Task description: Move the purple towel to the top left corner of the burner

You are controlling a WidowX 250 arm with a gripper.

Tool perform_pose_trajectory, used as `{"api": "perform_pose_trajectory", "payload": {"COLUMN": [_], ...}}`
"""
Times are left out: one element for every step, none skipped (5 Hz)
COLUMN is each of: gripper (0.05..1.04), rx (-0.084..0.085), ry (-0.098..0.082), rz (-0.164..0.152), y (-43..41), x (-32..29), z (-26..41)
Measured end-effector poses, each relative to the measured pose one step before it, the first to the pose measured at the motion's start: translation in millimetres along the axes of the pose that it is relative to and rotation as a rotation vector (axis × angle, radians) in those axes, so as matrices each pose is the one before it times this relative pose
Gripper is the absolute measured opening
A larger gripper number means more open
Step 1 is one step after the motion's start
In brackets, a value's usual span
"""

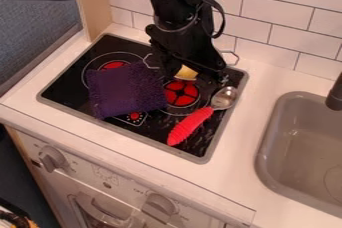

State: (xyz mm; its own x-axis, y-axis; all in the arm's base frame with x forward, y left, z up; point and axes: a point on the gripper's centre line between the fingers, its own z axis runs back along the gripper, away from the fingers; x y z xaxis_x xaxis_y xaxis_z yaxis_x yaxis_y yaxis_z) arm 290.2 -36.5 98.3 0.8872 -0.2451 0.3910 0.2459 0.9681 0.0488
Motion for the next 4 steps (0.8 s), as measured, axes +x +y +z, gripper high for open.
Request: {"api": "perform_pose_trajectory", "payload": {"gripper": [0.999, 0.999, 0.999, 0.999], "rx": [-0.0072, 0.0106, 0.028, 0.0047], "ry": [0.0253, 0.0243, 0.0236, -0.0146], "rz": [0.005, 0.1137, 0.0627, 0.0991], "y": [-1.29, 26.58, 17.62, 25.42], "x": [-5.16, -13.91, -6.71, 4.77], "z": [-4.34, 8.72, 7.54, -1.63]}}
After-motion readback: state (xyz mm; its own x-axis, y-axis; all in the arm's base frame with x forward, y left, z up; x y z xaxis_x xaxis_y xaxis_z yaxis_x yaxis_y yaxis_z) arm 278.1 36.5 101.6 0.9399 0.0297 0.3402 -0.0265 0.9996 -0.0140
